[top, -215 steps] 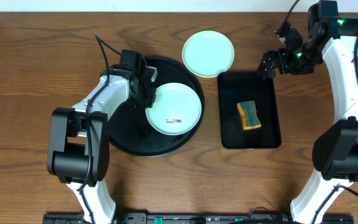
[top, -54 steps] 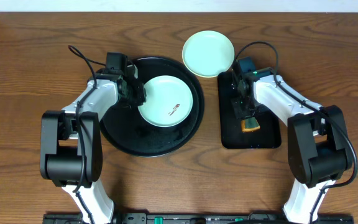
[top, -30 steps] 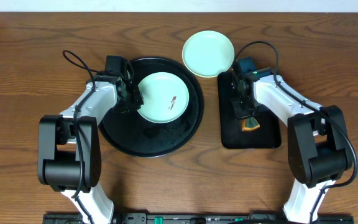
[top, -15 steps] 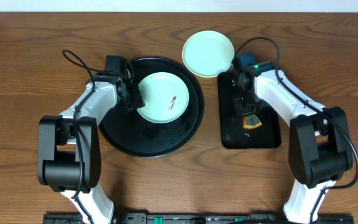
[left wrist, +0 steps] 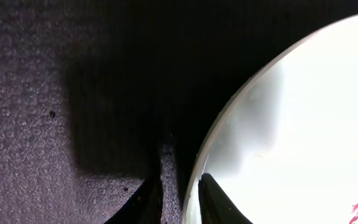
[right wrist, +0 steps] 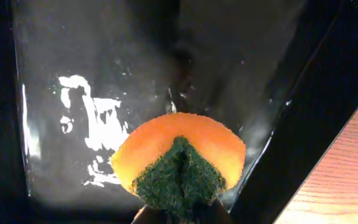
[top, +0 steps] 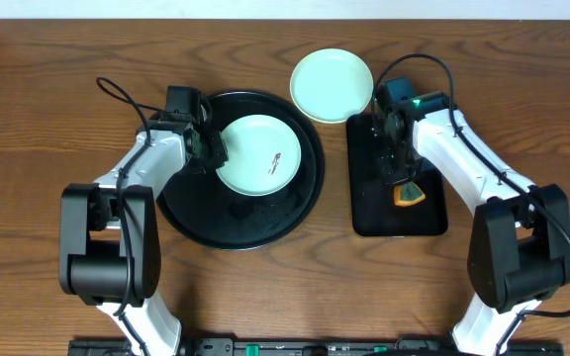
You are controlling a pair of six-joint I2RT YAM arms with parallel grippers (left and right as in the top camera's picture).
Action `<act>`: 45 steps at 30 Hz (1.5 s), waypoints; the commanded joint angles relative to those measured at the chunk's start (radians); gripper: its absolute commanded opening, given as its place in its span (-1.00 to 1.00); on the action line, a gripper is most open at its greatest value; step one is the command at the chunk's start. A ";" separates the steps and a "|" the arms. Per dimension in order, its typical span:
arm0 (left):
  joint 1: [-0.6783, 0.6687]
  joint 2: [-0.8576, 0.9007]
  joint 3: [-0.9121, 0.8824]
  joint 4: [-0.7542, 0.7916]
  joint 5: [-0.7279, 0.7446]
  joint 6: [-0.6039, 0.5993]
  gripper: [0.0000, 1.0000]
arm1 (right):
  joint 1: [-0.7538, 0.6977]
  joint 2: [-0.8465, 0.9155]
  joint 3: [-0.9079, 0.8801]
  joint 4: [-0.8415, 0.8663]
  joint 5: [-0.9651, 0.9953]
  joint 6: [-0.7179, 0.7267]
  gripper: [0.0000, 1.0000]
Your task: Clean dirty plates on tray and stack at the side
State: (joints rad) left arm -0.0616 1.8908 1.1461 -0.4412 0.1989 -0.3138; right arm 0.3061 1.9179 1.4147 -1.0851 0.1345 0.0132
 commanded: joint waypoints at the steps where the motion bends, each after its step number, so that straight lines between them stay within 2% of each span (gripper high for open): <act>1: 0.003 -0.016 -0.026 -0.011 -0.013 0.005 -0.54 | 0.002 -0.014 0.028 -0.006 0.024 -0.021 -0.98; 9: 0.003 -0.017 -0.028 -0.039 -0.009 0.005 -0.37 | 0.002 -0.014 0.031 0.016 0.033 -0.025 -0.98; 12: 0.003 -0.017 -0.028 -0.039 -0.009 0.005 -0.33 | 0.004 -0.015 0.031 0.027 0.002 0.018 -0.98; 17: 0.003 -0.017 -0.028 -0.031 -0.009 0.005 -0.32 | 0.004 -0.015 0.031 0.019 0.045 0.042 -0.98; 35: 0.003 -0.017 -0.028 -0.024 -0.009 0.005 -0.29 | 0.006 -0.015 0.031 0.023 0.018 0.042 -0.98; 40: 0.003 -0.017 -0.028 -0.024 -0.009 0.005 -0.21 | 0.006 -0.015 0.031 0.024 0.018 0.042 -0.98; 45: 0.003 -0.017 -0.028 -0.024 -0.009 0.005 -0.21 | 0.013 -0.016 0.031 0.016 0.007 0.042 -0.98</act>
State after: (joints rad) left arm -0.0620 1.8866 1.1355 -0.4637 0.2108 -0.3141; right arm 0.3065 1.9179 1.4239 -1.0645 0.1471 0.0414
